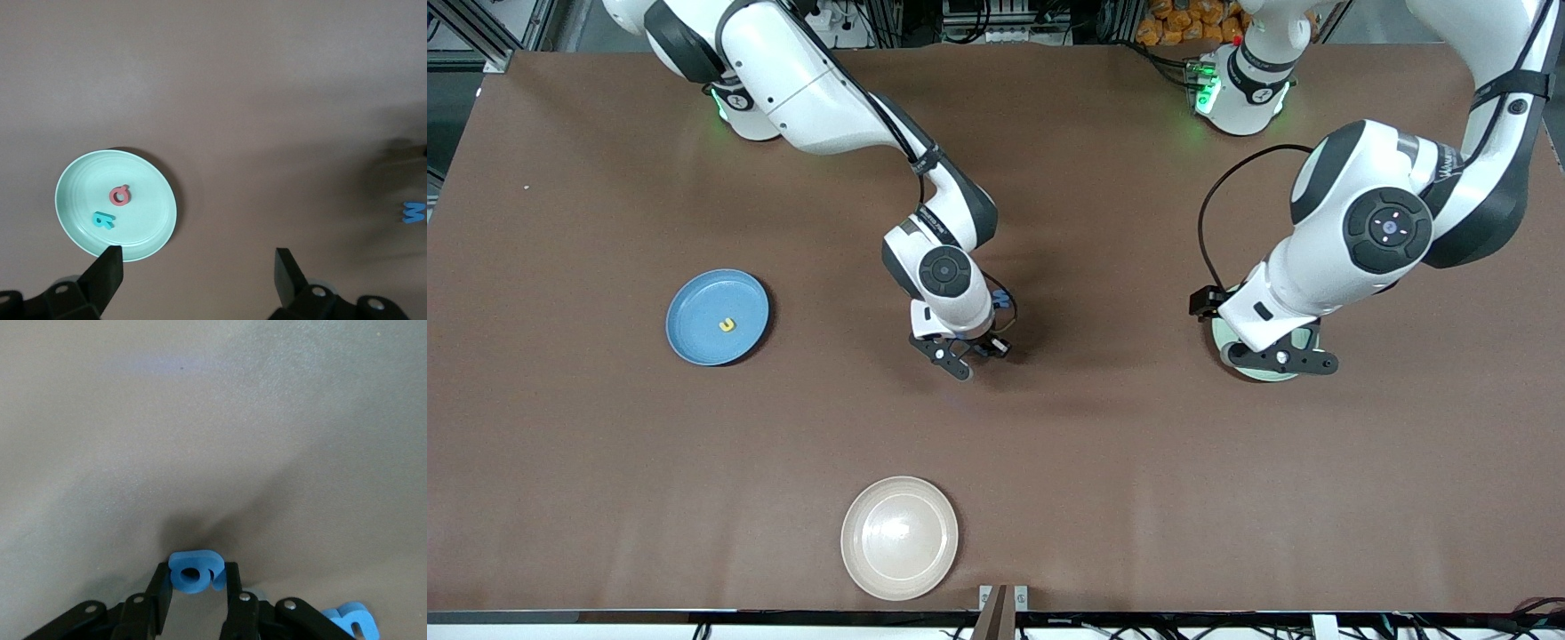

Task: Sort upper and lower case letters into plates
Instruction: 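Release the R on the green plate while the right gripper grasps the blue g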

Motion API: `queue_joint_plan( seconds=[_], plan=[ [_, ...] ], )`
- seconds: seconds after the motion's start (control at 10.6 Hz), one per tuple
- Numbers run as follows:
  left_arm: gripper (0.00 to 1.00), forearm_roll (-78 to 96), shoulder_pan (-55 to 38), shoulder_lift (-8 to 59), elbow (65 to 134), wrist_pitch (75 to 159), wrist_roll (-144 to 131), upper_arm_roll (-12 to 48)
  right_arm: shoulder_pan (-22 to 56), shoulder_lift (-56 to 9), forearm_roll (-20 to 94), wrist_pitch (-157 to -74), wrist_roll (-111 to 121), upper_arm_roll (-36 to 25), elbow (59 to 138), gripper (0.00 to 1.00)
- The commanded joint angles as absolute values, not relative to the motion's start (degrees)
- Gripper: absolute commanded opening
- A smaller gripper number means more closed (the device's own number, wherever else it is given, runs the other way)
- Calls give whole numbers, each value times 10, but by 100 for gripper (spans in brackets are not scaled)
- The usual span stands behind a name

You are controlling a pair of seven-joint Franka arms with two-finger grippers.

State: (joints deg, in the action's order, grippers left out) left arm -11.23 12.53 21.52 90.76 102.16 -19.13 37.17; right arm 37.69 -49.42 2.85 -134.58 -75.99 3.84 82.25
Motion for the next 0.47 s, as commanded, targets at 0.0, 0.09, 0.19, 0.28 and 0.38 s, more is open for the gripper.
queue_joint_plan(
  seconds=[0.0, 0.09, 0.19, 0.28, 0.38],
  plan=[
    [100, -105, 122, 221, 896, 1027, -199, 372, 369, -501, 28, -1334, -767, 40, 817, 0],
    [100, -106, 119, 220, 896, 1027, -200, 373, 361, -497, 29, -1305, -766, 41, 811, 0],
    [100, -105, 117, 219, 896, 1027, -201, 372, 347, -491, 41, -1269, -763, 43, 789, 0],
    [100, -105, 116, 219, 894, 1028, -201, 373, 338, -486, 59, -1223, -750, 43, 767, 0],
    [100, -105, 115, 219, 894, 1031, -200, 373, 321, -474, 65, -1181, -728, 44, 761, 0]
  ],
)
